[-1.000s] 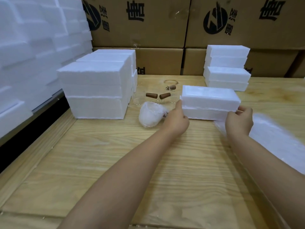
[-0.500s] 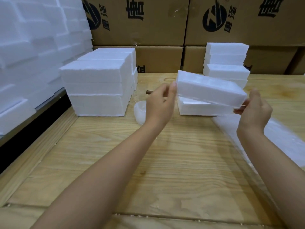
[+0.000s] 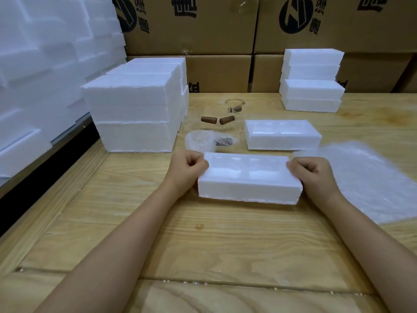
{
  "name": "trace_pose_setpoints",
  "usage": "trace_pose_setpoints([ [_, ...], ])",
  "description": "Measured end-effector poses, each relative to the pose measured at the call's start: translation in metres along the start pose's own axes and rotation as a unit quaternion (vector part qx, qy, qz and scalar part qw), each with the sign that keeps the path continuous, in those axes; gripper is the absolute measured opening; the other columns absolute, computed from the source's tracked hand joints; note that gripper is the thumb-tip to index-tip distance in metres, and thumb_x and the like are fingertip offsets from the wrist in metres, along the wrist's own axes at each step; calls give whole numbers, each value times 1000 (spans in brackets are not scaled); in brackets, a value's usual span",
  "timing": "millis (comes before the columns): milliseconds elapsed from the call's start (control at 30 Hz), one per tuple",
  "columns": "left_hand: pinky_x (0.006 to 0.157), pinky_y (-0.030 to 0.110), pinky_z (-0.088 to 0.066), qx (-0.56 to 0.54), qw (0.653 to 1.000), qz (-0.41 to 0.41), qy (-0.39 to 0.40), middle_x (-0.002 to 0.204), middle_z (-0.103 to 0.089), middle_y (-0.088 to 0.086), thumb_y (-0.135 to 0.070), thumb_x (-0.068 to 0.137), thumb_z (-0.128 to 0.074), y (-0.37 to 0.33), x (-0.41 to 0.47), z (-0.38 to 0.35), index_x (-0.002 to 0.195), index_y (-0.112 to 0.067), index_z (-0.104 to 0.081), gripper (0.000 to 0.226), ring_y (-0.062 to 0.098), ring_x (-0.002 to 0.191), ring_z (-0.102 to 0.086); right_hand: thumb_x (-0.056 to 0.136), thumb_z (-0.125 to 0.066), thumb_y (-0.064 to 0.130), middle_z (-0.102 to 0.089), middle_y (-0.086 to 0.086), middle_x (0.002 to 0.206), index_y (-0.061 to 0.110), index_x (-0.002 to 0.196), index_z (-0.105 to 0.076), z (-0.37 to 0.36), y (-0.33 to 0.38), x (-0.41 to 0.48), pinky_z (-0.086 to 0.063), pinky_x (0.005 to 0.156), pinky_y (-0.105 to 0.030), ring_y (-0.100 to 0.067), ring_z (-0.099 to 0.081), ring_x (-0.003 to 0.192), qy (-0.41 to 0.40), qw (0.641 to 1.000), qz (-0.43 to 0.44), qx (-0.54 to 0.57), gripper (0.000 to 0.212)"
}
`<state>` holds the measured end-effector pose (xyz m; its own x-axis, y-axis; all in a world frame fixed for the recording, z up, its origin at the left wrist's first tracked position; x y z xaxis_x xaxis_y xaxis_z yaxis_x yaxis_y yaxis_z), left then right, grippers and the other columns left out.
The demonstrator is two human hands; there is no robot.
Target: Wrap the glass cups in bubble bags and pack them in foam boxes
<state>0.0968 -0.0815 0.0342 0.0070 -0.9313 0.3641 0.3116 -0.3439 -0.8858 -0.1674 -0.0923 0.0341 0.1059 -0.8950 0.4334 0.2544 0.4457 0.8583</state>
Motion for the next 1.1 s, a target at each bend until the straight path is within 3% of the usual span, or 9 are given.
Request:
trace_pose_setpoints([
  [233, 50, 26, -18, 53, 998, 35, 24, 51, -23, 3, -15, 63, -51, 4, -5, -1, 48, -14, -28, 27, 10, 47, -21, 82, -55, -6, -21, 9, 46, 13, 48, -26, -4, -5, 0, -15, 46, -21, -8, -22, 45, 19, 990, -28, -135, 48],
  [333, 51, 27, -24, 76, 994, 3, -77, 47, -28, -9, -25, 73, -58, 2, -4, 18, 51, -18, -32, 35, 8, 47, -27, 89, -58, 4, -21, 3, 46, 14, 49, -26, 3, 7, 2, -16, 46, -21, -9, -23, 44, -48, 985, 0, -167, 52],
  [433, 56, 19, -34, 83, 976, -20, -199, 64, -48, -9, -26, 79, -60, -4, 2, 40, 68, -17, -48, 18, 6, 59, -42, 94, -55, 16, -32, 0, 50, 8, 54, -35, 4, 35, 16, -24, 49, -19, -9, -31, 49, -115, 979, 57, -161, 45],
  [567, 79, 17, -41, 26, 980, 47, -193, 111, -56, -5, -17, 89, -62, 10, 26, 38, 107, -23, -51, 22, 10, 101, -54, 91, -59, 21, -57, 5, 83, 15, 91, -62, -47, 51, 63, -38, 65, -20, -5, -50, 73, 18, 983, 39, -180, 7],
  [633, 90, 23, -43, -3, 982, 83, -170, 120, -54, -4, -21, 93, -60, 18, 32, 31, 115, -26, -48, 26, 12, 110, -53, 91, -60, 28, -55, 5, 105, 25, 119, -57, -82, 44, 81, -39, 74, -23, -10, -51, 91, 134, 966, -1, -220, 29],
  [700, 85, 26, -47, -21, 981, 119, -153, 119, -57, -2, -28, 95, -56, 29, 34, 24, 118, -29, -48, 25, 11, 104, -57, 90, -62, 33, -51, 4, 117, 28, 133, -48, -110, 33, 91, -36, 78, -23, -12, -49, 97, 222, 935, -28, -273, 45],
  [833, 82, 36, -53, 11, 982, 135, -134, 110, -65, 6, -28, 96, -53, 40, 36, 20, 114, -33, -48, 20, 20, 96, -63, 88, -64, 20, -59, -5, 119, 18, 131, -51, -137, 22, 96, -46, 84, -30, -20, -55, 103, 286, 888, 14, -359, 44],
  [933, 78, 38, -53, 10, 987, 107, -119, 101, -66, 8, -28, 96, -55, 36, 39, 19, 115, -37, -47, 22, 23, 87, -64, 84, -58, 1, -60, -9, 112, 13, 122, -57, -132, 23, 97, -48, 86, -37, -26, -55, 103, 251, 896, 35, -364, 40],
  [1100, 76, 27, -46, 18, 998, 28, -59, 115, -58, 1, -42, 94, -54, 6, 47, 10, 130, -38, -40, 39, 16, 90, -58, 91, -58, 9, -64, -4, 94, 8, 105, -61, -104, 39, 96, -44, 74, -27, -18, -55, 83, 177, 937, 81, -289, 14],
])
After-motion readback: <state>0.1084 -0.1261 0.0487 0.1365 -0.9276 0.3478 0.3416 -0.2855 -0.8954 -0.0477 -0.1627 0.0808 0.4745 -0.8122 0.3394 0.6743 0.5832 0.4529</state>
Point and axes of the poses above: each hand's wrist, its own x-axis towards the middle knuckle, its own z-axis out of the back of the hand, y = z × x, the point moved 7 cm from there along x, towards the middle knuckle
